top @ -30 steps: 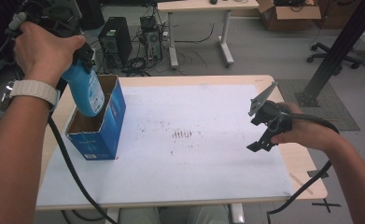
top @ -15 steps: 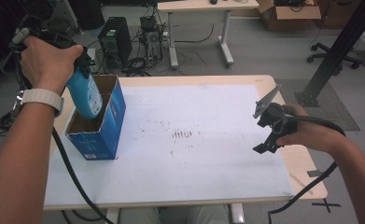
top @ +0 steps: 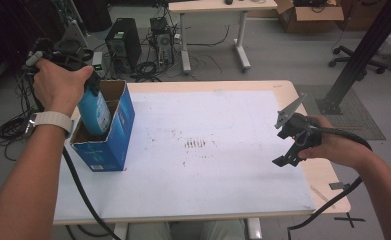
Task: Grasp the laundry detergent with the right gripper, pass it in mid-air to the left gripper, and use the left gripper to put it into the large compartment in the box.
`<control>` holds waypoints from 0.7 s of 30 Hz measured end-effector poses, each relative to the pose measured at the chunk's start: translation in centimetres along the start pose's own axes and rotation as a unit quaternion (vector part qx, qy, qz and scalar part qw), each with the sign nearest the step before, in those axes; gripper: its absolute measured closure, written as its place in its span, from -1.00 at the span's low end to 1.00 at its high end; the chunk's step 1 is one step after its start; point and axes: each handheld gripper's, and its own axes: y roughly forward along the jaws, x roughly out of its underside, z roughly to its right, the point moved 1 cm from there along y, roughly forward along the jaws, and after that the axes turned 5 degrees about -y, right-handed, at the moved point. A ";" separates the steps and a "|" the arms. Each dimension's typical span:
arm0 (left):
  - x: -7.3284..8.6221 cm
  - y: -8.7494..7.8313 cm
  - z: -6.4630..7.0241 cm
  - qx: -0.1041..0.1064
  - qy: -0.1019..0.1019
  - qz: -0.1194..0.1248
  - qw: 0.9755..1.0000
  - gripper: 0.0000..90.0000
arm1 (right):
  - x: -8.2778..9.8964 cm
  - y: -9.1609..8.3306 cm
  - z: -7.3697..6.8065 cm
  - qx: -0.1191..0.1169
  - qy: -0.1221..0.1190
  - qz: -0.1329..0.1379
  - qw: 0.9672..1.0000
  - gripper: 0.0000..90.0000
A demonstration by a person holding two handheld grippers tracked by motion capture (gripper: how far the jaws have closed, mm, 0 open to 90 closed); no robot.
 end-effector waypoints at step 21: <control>1.9 7.2 0.1 0.006 0.016 -0.012 1.000 -0.16 | 0.3 0.8 0.0 -0.004 0.010 0.003 1.000 -0.84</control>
